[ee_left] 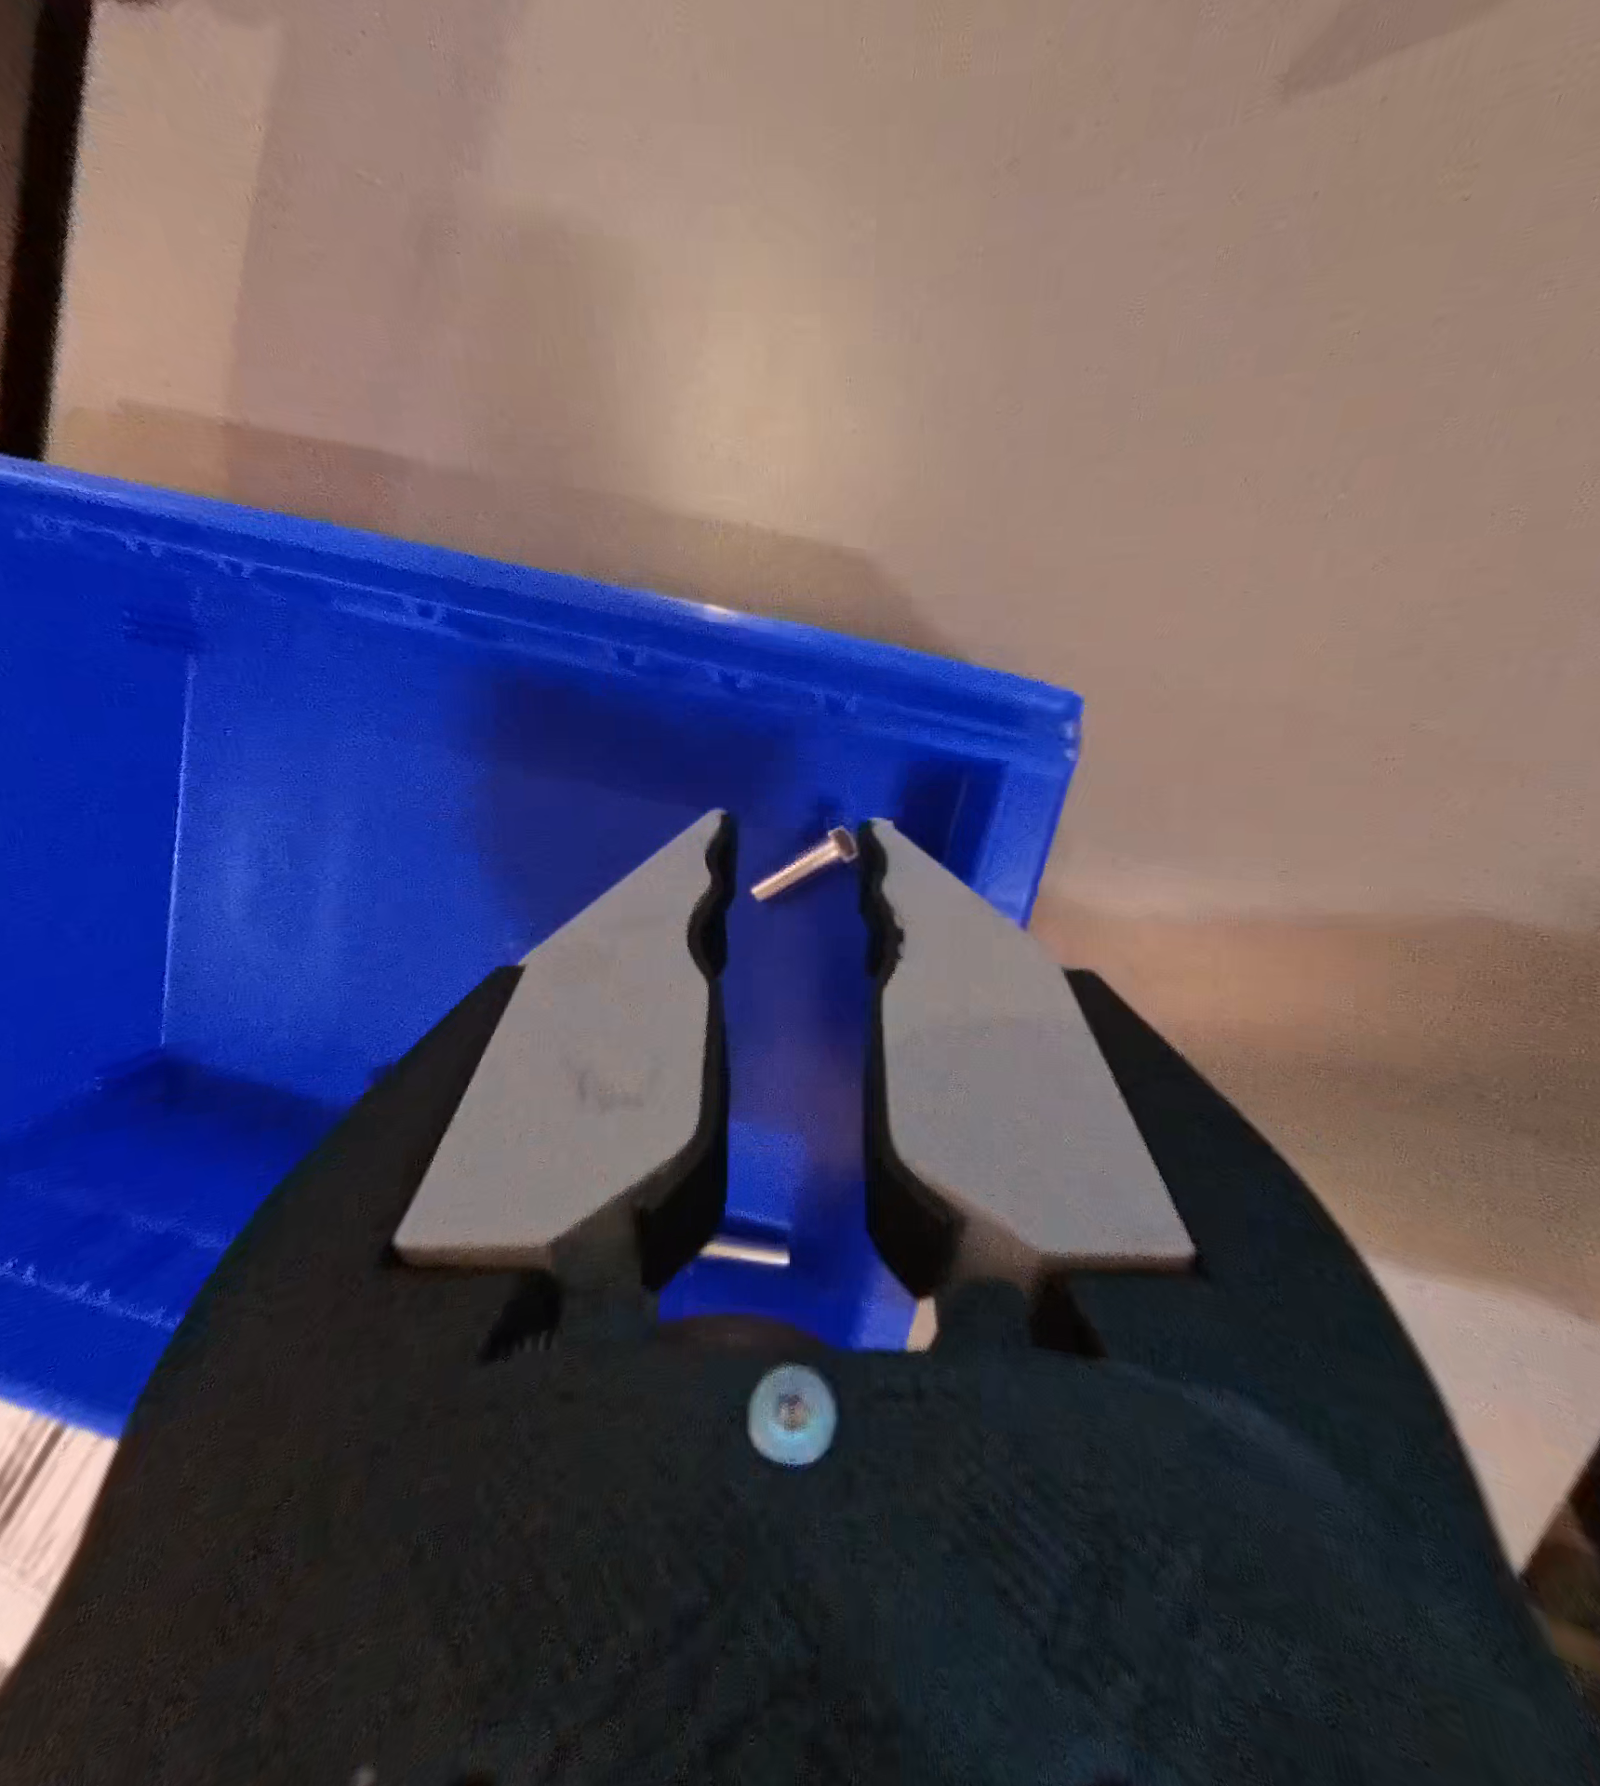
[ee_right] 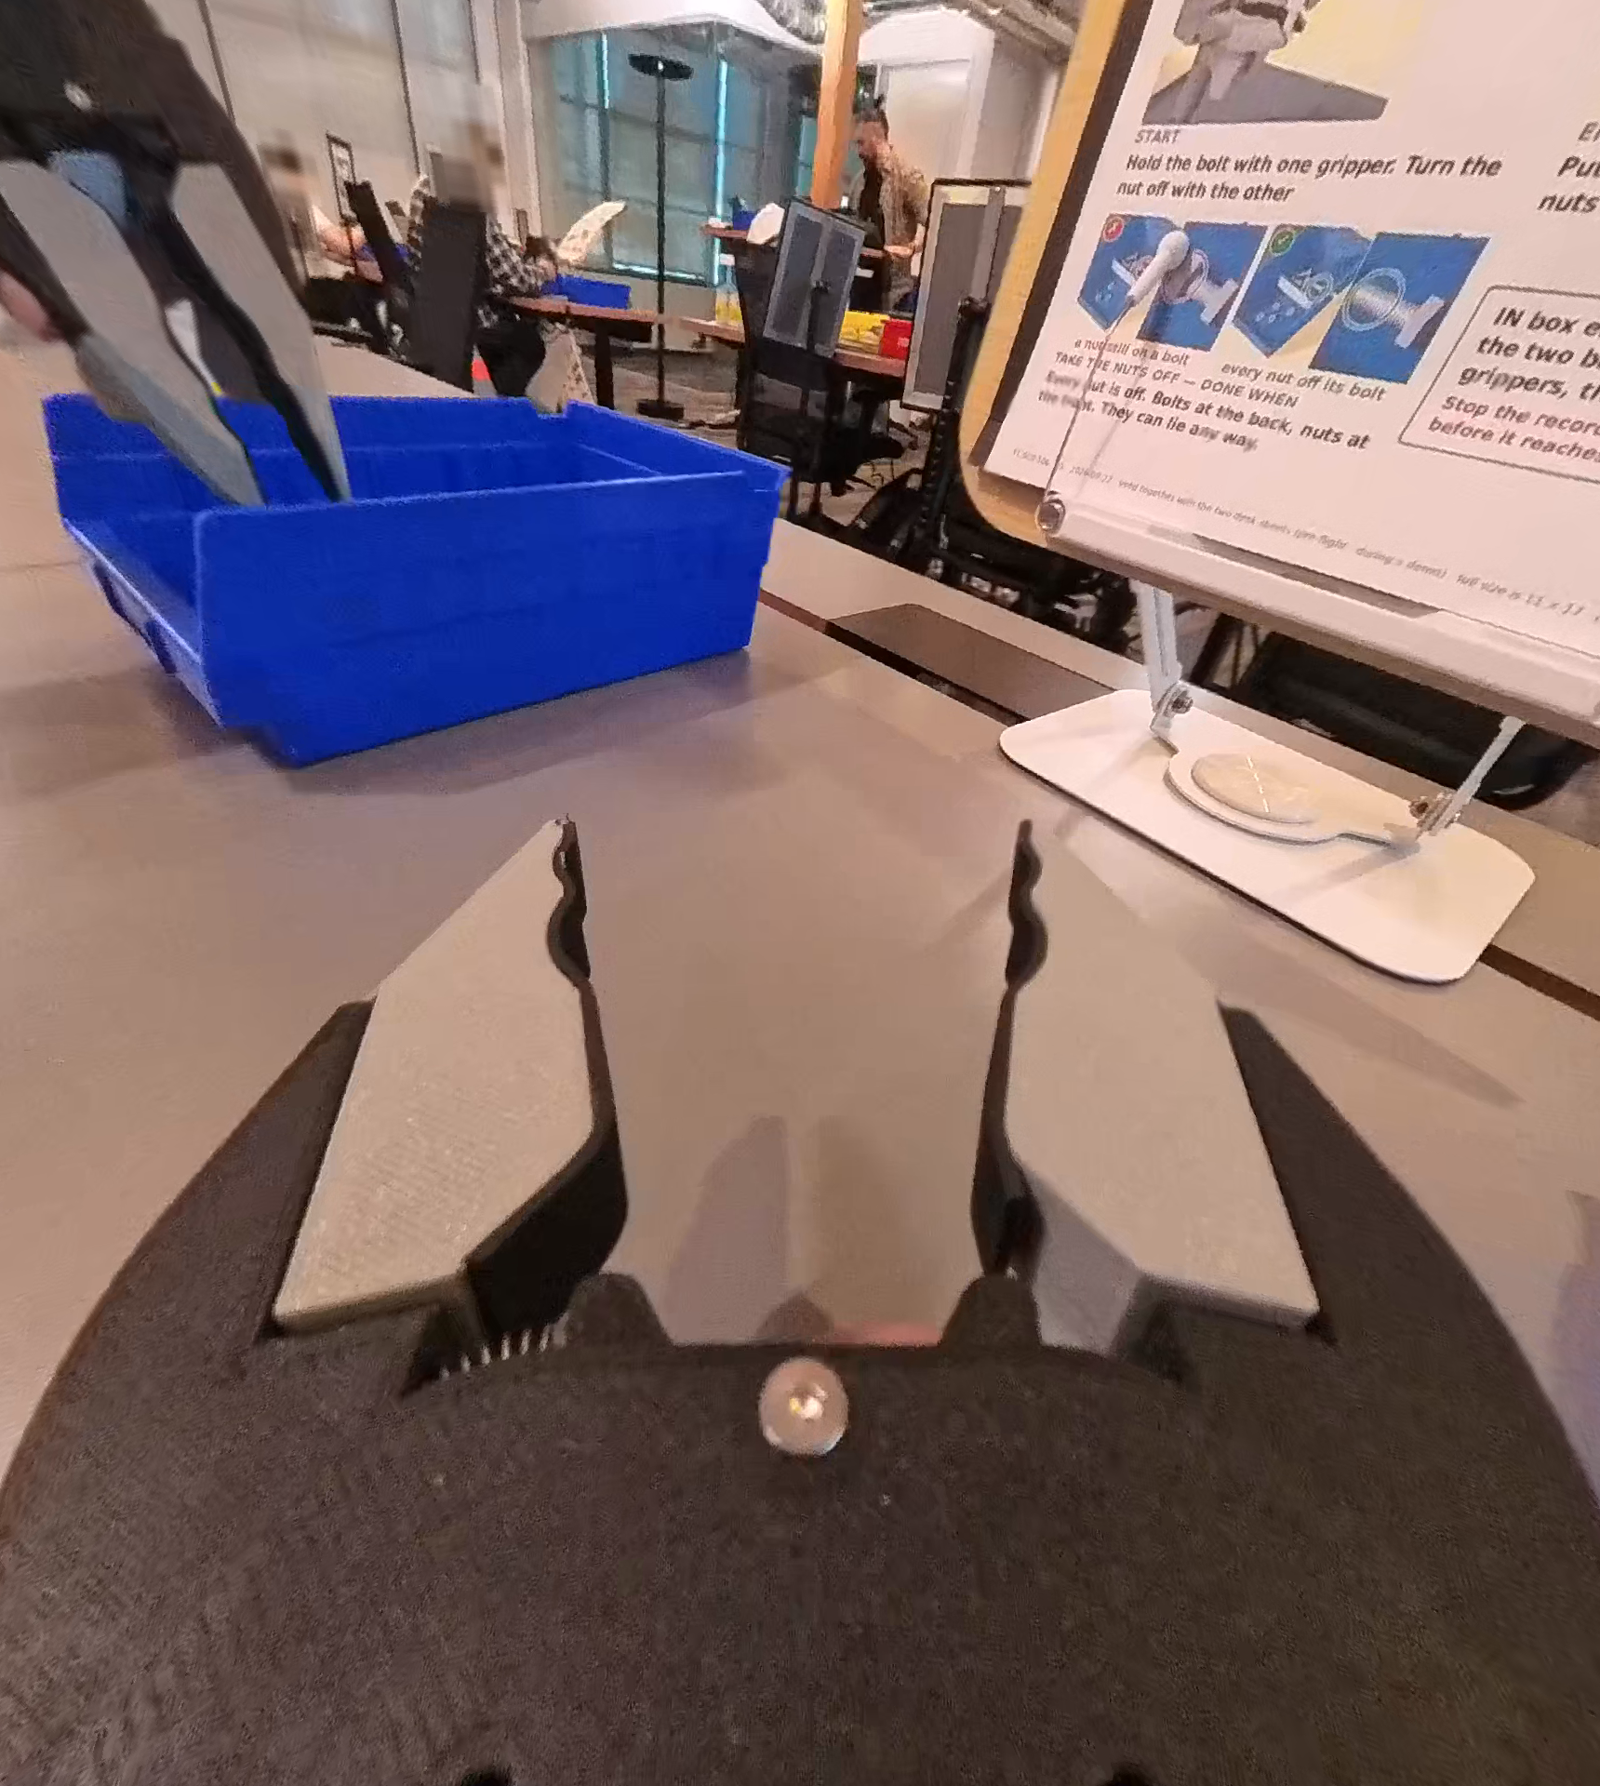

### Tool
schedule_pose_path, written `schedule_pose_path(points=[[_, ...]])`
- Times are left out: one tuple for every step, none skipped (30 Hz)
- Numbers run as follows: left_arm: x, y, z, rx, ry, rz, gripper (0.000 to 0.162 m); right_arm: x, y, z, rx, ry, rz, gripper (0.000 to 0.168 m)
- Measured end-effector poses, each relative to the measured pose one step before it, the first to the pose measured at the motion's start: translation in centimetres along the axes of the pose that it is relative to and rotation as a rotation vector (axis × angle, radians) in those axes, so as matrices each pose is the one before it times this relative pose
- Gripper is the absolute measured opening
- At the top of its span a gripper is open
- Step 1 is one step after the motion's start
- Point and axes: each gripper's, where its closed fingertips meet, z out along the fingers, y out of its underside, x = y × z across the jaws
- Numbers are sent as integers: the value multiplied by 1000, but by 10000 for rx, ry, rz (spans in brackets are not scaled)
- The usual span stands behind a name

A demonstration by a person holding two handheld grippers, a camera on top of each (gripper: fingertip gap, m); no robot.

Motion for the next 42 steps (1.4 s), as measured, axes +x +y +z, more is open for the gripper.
schedule_pose_path(points=[[-148,604,745,-499,182,270,21,82,167,71,-50,-90,218,86],[-8,742,740,-547,207,302,19,82,99,55,-35,-90,198,86],[142,783,711,-559,222,337,15,89,-2,9,8,-69,164,86],[238,687,674,-481,211,397,11,63,-35,-14,45,-68,142,86],[29,549,621,-367,29,400,9,4,-36,-2,48,-91,124,86],[-88,495,557,-292,-35,358,6,-45,-33,13,41,-107,105,86],[-47,436,507,-254,35,265,4,-53,-44,30,39,-96,84,86],[-70,292,490,-184,48,205,4,-74,-26,41,24,-90,57,85],[-134,86,465,-96,-17,222,4,-76,-4,51,6,-76,34,85],[-89,-136,409,-4,-17,230,5,-28,2,45,-5,-28,18,84],[-128,-263,311,50,-37,200,6,-9,7,25,-7,-7,2,84],[-28,-335,227,116,35,182,7,-73,4,25,3,-39,-13,84],[-131,-283,179,84,-37,147,9,-63,-13,-1,10,-39,-17,83],[-147,-224,65,66,-81,183,10,-27,-19,-17,15,-9,-11,83],[-118,-188,23,79,-65,131,10,0,-23,-17,18,2,-1,82],[5,-25,60,28,48,66,10,0,-19,-22,15,-14,12,82],[6,-2,45,43,71,5,10,-1,-9,-9,7,-17,24,82],[-15,-16,17,33,32,0,11,24,-4,5,2,-16,34,82],[-9,-15,11,-6,-41,31,11,27,-6,-5,3,-14,47,81],[-9,-8,-44,-16,-117,86,11,42,8,11,0,-15,56,81],[58,-71,-104,57,-86,85,12,20,4,-2,-5,-23,55,81],[164,-192,-123,165,27,29,15,25,-4,-3,8,-28,50,81],[62,-105,-28,136,7,33,18,29,-25,-26,18,-15,52,81],[-150,32,124,35,-124,76,23,47,-27,-17,18,-10,53,80],[-161,36,280,-14,-137,75,30,27,-13,-18,15,-18,52,80],[259,-58,227,-14,138,63,28,27,-21,-12,12,-25,52,80],[115,-469,48,232,86,-35,27,28,-12,-20,13,-22,55,79],[163,-57,26,-65,138,49,24,56,-33,-27,21,-6,59,79],[181,2,35,-65,181,3,19,97,-44,-37,36,20,66,79],[59,-49,93,13,116,-111,10,102,-50,-53,41,28,70,78],[-76,-166,32,140,36,-127,8,99,-42,-40,33,16,71,78],[-22,-34,0,155,43,-89,8,91,-36,-33,27,9,69,77],[23,43,-24,106,22,-100,7,72,-36,-32,27,2,68,77],[14,112,-30,33,-55,-73,7,54,-34,-34,25,-12,65,76],[-64,393,-87,-134,-169,-40,8,38,-35,-31,26,-15,53,75],[-125,555,-287,-163,-244,-51,8,16,-48,-45,31,-15,37,75],[-138,371,-563,15,-232,-166,8,-8,-33,-42,30,-22,17,74],[-218,222,-856,142,-255,-274,7,-54,-24,-29,13,-24,-7,73],[-342,216,-1094,133,-346,-254,8,-72,17,-13,-14,-22,-28,72],[-484,186,-1277,99,-464,-168,8,-118,39,18,-33,-28,-55,72],[-467,6,-1405,125,-457,-138,8,-139,61,34,-48,-23,-83,72],[-332,-331,-1488,194,-364,-131,8,-142,68,52,-58,-4,-108,72]])
